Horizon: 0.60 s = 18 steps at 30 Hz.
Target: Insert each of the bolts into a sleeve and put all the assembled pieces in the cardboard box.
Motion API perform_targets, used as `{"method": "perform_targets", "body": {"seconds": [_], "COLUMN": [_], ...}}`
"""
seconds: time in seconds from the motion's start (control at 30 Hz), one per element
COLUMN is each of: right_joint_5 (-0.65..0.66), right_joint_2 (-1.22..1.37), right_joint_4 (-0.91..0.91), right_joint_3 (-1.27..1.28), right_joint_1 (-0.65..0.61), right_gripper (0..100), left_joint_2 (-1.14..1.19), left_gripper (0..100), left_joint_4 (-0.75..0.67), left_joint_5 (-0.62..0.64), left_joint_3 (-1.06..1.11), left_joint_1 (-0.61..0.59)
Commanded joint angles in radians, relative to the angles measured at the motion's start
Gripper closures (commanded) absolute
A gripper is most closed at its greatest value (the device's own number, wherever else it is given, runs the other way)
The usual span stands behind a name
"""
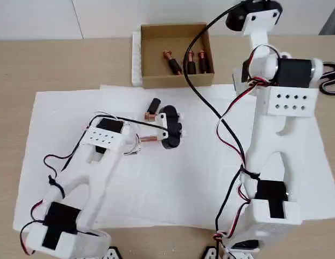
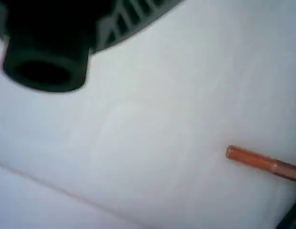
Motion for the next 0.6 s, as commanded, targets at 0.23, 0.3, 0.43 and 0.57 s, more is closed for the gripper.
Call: {"method": "perform_targets", "body": {"seconds": [0.23, 0.3, 0.43, 0.57], "right_joint_5": [-0.002, -0.002, -0.003, -0.005], "right_joint_2": [-0.064, -0.064, -0.064, -0.064], "right_joint_4": [0.005, 0.005, 0.004, 0.002], "right_joint_3": [-0.003, -0.003, -0.003, -0.003], "right_joint_1": [-0.002, -0.002, -0.002, -0.002], "right_gripper": [99.5, 99.5, 99.5, 99.5], "left_joint_2": [-0.061, -0.061, -0.061, -0.061], "left_gripper": [84, 84, 84, 84], "left_joint_4": [-0.021, -0.021, 0.06, 0.241], "left_joint_5": [0.157, 0.275, 0.554, 0.853], "left_joint_3": [-0.065, -0.105, -0.222, -0.338], "left_joint_1": [-0.008, -0.023, -0.066, -0.071]}}
